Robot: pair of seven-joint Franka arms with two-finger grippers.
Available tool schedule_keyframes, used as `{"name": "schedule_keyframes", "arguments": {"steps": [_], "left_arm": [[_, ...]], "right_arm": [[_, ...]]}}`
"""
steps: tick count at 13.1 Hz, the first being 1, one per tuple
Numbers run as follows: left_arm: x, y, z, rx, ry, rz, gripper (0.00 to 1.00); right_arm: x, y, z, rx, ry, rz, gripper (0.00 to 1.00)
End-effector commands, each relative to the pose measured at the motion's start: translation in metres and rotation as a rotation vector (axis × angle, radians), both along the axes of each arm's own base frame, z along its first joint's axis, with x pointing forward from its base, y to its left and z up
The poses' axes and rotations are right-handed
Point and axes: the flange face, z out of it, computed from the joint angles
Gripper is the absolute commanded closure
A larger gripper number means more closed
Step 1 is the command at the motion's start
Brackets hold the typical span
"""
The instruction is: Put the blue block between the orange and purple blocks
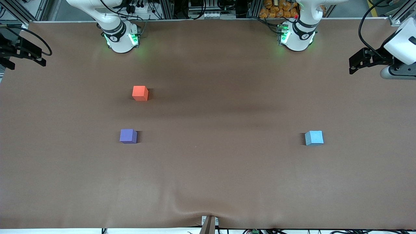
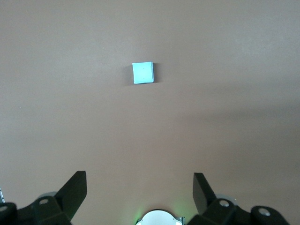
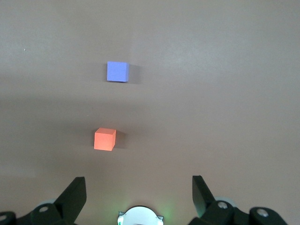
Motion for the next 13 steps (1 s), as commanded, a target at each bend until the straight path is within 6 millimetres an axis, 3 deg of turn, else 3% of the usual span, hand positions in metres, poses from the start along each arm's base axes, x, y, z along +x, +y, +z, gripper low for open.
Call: {"name": "schedule_keyframes", "arguments": {"steps": [1, 5, 9, 13], "left_arm": [[0.001, -0.002, 0.004, -0.015, 0.001, -0.01, 0.0], [0.002, 0.0, 0.002, -0.018, 0.005, -0.002, 0.0], [0.015, 0.013, -0.013, -0.004, 0.024, 0.033, 0.0], [0.056, 0.026, -0.102, 0.002, 0.178, 0.055, 0.0]], "right_arm": [[-0.005, -0.003, 0.003, 0.017, 0.002, 0.003, 0.0], [-0.006, -0.003, 0.002, 0.017, 0.01, 0.003, 0.0], [-0.006, -0.004, 0.002, 0.017, 0.01, 0.001, 0.0], [-0.006, -0.003, 0.002, 0.017, 0.013, 0.003, 0.0]]}}
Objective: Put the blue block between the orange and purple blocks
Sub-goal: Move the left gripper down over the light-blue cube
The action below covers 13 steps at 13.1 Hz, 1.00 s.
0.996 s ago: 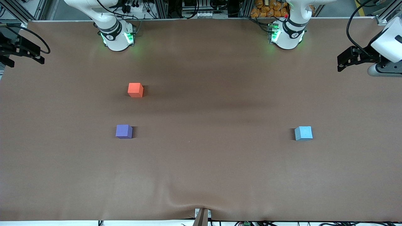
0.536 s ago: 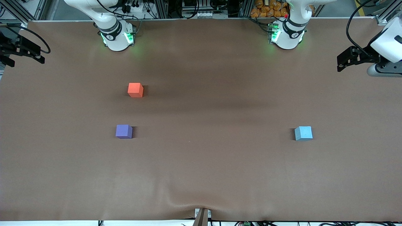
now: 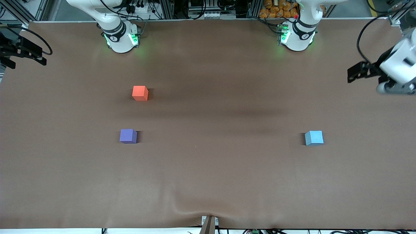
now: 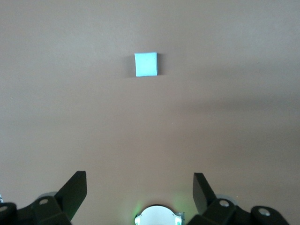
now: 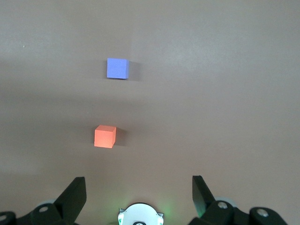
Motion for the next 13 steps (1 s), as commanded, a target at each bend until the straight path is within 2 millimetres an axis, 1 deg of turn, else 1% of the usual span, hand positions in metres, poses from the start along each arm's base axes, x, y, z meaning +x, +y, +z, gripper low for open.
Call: {"name": "schedule_keyframes", "arguments": {"steps": [1, 2, 3, 5, 8, 9, 10, 12, 13], "left_arm": [[0.032, 0.009, -0.067, -0.002, 0.094, 0.019, 0.0], [0.04, 0.008, -0.091, -0.003, 0.095, 0.015, 0.0], [0.041, 0.008, -0.104, 0.023, 0.094, 0.008, 0.0], [0.043, 0.011, -0.113, 0.058, 0.085, -0.003, 0.0], [0.055, 0.013, -0.171, 0.053, 0.122, -0.008, 0.0], [0.054, 0.016, -0.184, 0.051, 0.122, -0.005, 0.0], [0.053, 0.021, -0.193, 0.047, 0.11, 0.002, 0.0], [0.054, 0.02, -0.202, 0.039, 0.088, 0.001, 0.0], [0.057, 0.025, -0.212, 0.032, 0.076, 0.011, 0.0]], "right_arm": [[-0.005, -0.003, 0.003, 0.017, 0.001, 0.003, 0.0], [-0.005, -0.003, 0.002, 0.017, 0.003, 0.003, 0.0], [-0.005, -0.003, 0.003, 0.017, 0.001, 0.003, 0.0], [-0.005, -0.003, 0.003, 0.017, 0.001, 0.003, 0.0], [-0.004, -0.003, 0.002, 0.017, 0.006, 0.003, 0.0], [-0.005, -0.003, 0.002, 0.017, 0.004, 0.003, 0.0], [-0.005, -0.003, 0.002, 0.017, 0.009, 0.003, 0.0], [-0.005, -0.002, 0.001, 0.018, 0.011, 0.003, 0.0], [-0.005, -0.002, 0.002, 0.018, 0.009, 0.003, 0.0]]}}
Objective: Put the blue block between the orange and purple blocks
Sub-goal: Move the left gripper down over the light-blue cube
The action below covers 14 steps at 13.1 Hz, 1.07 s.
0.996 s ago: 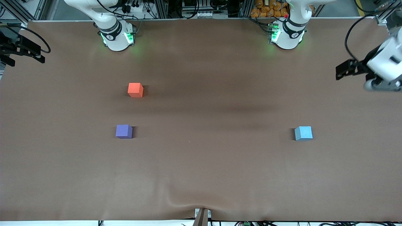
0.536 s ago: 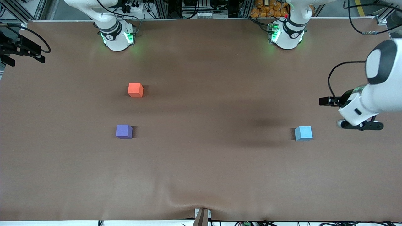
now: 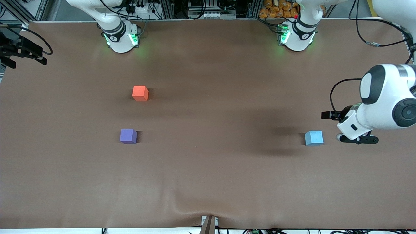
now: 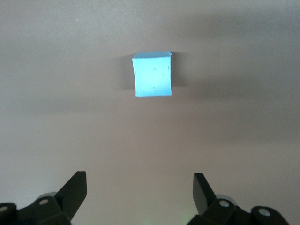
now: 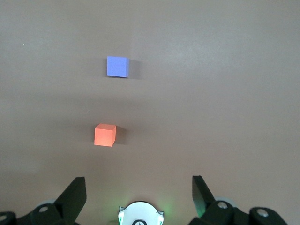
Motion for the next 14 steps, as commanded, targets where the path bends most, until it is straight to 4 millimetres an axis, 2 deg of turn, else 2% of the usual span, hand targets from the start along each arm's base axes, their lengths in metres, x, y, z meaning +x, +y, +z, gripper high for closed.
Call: {"name": "schedule_keyframes", "arguments": {"steps": [1, 8, 14], "left_arm": [[0.002, 0.011, -0.019, -0.002, -0.051, 0.017, 0.0], [0.023, -0.012, -0.084, -0.05, -0.164, 0.044, 0.0], [0.032, -0.015, -0.129, -0.065, -0.194, 0.054, 0.0]], "right_arm": [[-0.004, -0.002, 0.002, 0.018, 0.003, 0.003, 0.0], [-0.004, -0.003, 0.002, 0.018, 0.005, 0.0, 0.0], [-0.004, -0.003, 0.002, 0.018, 0.005, 0.0, 0.0]]}}
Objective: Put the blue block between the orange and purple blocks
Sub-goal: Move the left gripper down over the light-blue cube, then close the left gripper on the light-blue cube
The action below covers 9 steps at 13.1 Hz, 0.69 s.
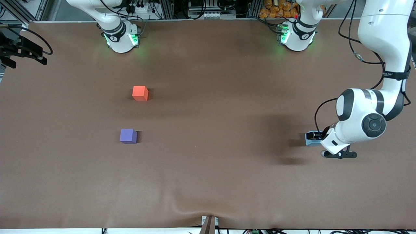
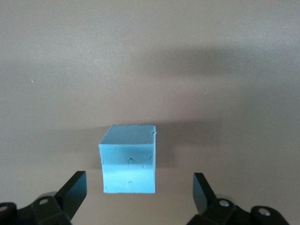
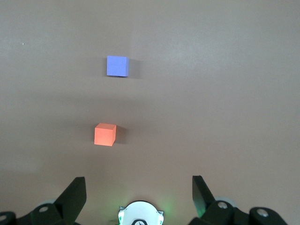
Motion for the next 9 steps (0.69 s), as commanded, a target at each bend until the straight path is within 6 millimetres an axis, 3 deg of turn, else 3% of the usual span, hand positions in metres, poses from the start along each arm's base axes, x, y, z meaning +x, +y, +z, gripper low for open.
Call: {"name": "schedule_keyframes", "arguments": {"steps": [1, 5, 9], "left_arm": [[0.003, -0.002, -0.016, -0.014, -0.03, 0.025, 0.0], [0.015, -0.006, -0.027, -0.022, -0.095, 0.108, 0.0], [0.006, 0.003, -0.036, 0.026, -0.07, 0.015, 0.0]], "right_arm": [[-0.004, -0.003, 0.002, 0.018, 0.003, 0.002, 0.0], [-0.004, -0.003, 0.002, 0.018, 0.003, 0.001, 0.0], [-0.004, -0.003, 0.002, 0.018, 0.003, 0.001, 0.0]]}}
